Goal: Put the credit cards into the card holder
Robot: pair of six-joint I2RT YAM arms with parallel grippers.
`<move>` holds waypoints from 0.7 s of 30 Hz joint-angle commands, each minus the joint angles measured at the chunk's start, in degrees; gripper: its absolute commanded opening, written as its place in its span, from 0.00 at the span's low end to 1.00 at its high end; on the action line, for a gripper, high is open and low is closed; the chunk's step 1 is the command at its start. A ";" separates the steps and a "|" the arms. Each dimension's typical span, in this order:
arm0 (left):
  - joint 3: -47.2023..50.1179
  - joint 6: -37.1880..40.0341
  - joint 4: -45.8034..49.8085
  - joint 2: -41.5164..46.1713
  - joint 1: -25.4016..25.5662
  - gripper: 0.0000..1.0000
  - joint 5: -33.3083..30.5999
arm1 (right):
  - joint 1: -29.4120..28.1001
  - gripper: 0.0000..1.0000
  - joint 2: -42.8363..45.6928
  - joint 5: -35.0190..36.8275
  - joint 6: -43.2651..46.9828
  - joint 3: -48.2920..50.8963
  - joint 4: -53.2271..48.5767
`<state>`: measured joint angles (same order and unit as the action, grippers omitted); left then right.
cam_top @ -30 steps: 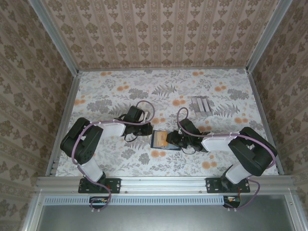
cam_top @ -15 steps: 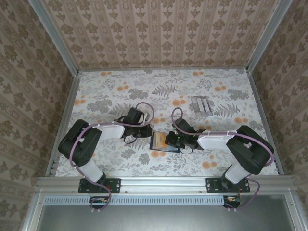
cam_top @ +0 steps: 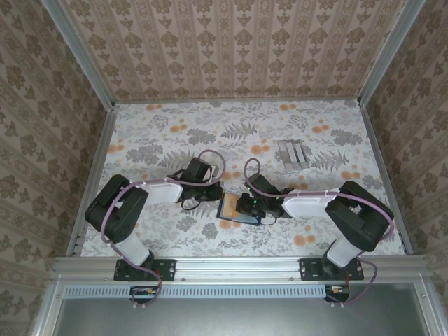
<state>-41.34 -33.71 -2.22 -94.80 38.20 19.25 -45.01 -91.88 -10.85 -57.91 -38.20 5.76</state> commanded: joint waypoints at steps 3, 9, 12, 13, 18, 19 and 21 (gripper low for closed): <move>2.81 -1.71 4.17 -1.40 2.67 0.08 3.60 | -0.68 0.18 -0.86 1.29 -2.33 -1.19 0.34; 3.19 -1.59 4.85 -0.75 1.96 0.07 3.41 | -0.77 0.26 0.56 0.53 -3.23 -0.53 -1.11; 3.68 -1.45 4.88 0.09 1.37 0.07 4.16 | -0.76 0.26 2.19 0.22 -3.77 0.50 -1.41; 3.83 -1.21 4.91 0.45 1.23 0.07 4.50 | -0.72 0.26 2.75 0.37 -3.77 0.68 -1.73; 4.22 0.12 5.33 2.75 1.60 0.08 5.82 | -0.75 0.31 2.54 0.72 -3.75 0.23 -2.68; 4.31 -0.01 5.63 3.00 1.70 0.08 5.78 | -0.73 0.32 1.87 0.29 -3.93 0.02 -2.20; 4.68 -0.36 5.31 3.02 1.84 0.08 5.88 | -0.77 0.33 0.68 -0.24 -4.14 -0.29 -1.62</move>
<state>-38.48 -34.72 -2.09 -92.31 38.92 21.87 -45.34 -90.02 -10.90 -61.32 -38.37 4.49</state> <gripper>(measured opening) 0.081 0.325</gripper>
